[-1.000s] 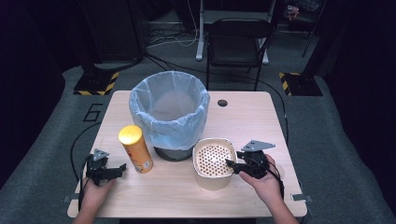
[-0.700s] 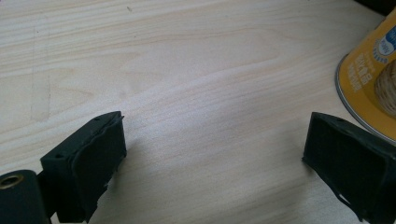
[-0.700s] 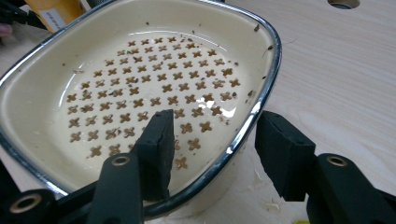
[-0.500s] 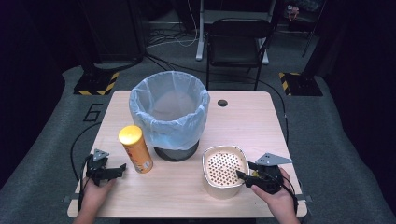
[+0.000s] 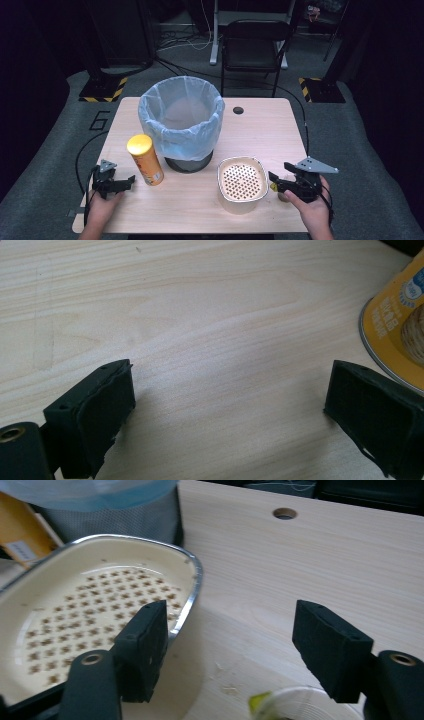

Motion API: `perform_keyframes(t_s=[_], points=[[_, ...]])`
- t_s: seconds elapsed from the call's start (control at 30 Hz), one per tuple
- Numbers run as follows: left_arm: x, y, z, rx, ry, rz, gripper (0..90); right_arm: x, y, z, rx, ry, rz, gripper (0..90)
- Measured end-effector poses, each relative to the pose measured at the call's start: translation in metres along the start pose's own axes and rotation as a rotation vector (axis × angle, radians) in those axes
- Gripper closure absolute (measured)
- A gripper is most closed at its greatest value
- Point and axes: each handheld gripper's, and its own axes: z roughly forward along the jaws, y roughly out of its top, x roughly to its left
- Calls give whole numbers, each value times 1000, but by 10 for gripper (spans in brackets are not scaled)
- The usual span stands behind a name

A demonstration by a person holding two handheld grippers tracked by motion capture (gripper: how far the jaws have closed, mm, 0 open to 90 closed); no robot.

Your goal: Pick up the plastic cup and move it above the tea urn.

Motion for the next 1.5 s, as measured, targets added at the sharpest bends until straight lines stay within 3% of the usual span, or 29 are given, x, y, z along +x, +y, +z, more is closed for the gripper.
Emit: perform_keyframes(t_s=[0.2, 0.47, 0.67, 0.93, 1.03, 1.37, 1.43, 1.5], points=[[0, 0, 0, 0, 0, -2, 56, -16, -15, 0, 56, -130, -9, 179], [0, 0, 0, 0, 0, 0, 56, -21, -38, 8, 100, -181, 31, 152], [0, 0, 0, -1, 0, -3, 56, -18, -51, 17, 121, -239, 21, 146], [0, 0, 0, 0, 0, 0, 56, -18, -62, 27, 162, -250, 12, 152], [0, 0, 0, 0, 0, -1, 56, -19, -64, 28, 158, -251, 9, 195], [0, 0, 0, 0, 0, 0, 56, -23, -65, 29, 144, -189, -6, 215], [0, 0, 0, 0, 0, 0, 56, -22, -65, 30, 139, -202, 10, 216], [0, 0, 0, 0, 0, 0, 56, -23, -67, 31, 145, -187, -9, 242]])
